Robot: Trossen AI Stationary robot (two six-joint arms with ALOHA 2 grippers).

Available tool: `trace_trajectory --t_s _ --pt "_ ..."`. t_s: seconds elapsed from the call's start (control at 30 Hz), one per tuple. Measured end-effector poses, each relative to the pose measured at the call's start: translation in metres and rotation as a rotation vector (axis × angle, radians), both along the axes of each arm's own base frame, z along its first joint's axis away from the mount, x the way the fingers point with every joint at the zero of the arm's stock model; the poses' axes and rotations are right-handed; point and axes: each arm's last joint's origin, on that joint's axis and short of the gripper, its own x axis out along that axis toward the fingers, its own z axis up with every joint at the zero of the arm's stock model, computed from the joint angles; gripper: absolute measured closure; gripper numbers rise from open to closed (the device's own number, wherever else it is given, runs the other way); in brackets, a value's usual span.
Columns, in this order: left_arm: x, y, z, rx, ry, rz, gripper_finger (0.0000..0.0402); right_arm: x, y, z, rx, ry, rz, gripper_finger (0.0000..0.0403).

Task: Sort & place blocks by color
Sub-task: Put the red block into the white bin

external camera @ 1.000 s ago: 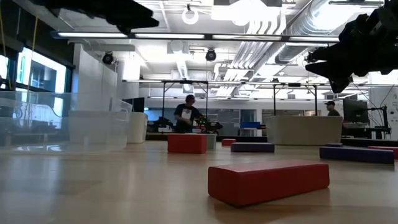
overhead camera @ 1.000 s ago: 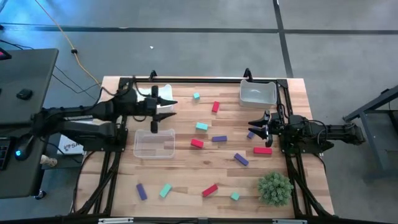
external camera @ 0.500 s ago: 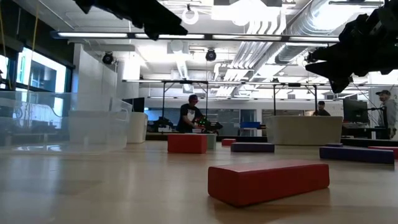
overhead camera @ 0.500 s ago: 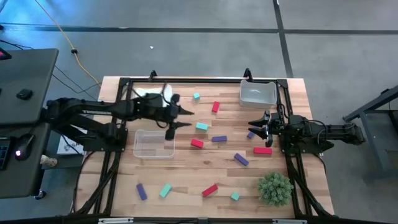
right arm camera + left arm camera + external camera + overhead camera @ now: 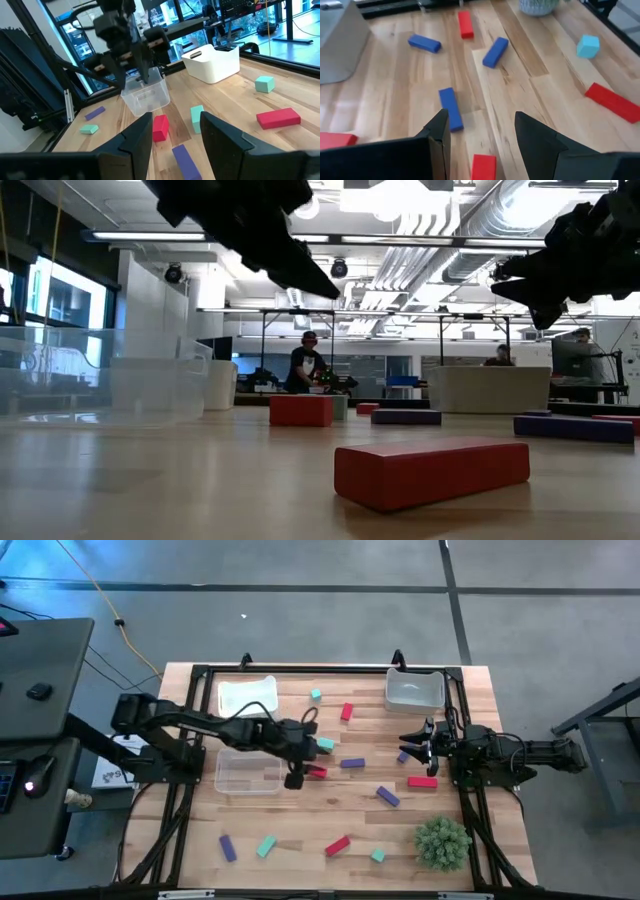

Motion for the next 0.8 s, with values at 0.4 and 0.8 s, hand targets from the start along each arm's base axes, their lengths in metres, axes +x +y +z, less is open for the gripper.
trace_trajectory --t_s 0.4,0.8 --pt "0.010 0.000 -0.037 -0.011 0.180 -0.005 0.0259 0.000 0.000 0.000 0.000 0.001 0.000 0.0247" --pt "0.012 0.003 -0.066 0.035 0.296 0.001 0.0259 0.000 0.000 0.000 0.001 0.000 -0.001 0.0247"
